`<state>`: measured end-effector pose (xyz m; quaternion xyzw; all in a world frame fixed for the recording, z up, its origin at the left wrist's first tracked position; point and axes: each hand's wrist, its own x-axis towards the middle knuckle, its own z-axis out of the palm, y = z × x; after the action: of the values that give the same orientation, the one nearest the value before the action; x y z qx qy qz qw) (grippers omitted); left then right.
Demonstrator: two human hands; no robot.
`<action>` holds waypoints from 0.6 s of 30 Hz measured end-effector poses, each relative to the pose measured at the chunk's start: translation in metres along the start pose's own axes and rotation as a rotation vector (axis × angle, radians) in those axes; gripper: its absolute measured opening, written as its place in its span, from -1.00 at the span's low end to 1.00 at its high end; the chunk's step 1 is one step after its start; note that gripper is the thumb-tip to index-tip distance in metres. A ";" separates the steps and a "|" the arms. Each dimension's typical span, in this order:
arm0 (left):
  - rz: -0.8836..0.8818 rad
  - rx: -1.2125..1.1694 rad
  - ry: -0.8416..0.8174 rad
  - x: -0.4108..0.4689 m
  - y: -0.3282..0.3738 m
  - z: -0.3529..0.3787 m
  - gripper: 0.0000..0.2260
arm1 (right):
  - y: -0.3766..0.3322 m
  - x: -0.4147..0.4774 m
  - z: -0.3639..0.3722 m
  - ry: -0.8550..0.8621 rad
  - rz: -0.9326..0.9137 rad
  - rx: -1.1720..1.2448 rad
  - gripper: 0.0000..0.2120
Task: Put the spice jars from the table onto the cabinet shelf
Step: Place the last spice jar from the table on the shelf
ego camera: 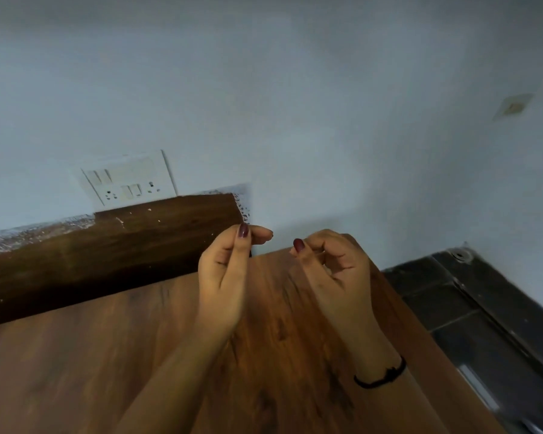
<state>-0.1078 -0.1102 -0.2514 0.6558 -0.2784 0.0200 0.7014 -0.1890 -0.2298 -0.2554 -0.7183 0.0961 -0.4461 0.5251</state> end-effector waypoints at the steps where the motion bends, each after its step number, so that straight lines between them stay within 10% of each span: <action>1: -0.020 0.000 -0.009 -0.003 -0.005 0.001 -0.73 | 0.006 -0.004 0.000 0.008 0.018 -0.008 -0.73; 18: -0.254 0.067 -0.193 -0.041 -0.132 0.035 -0.73 | 0.127 -0.042 -0.023 -0.013 0.166 -0.167 -0.76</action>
<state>-0.1034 -0.1471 -0.3886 0.7076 -0.2587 -0.1227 0.6460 -0.1887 -0.2740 -0.3840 -0.7519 0.1887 -0.3871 0.4992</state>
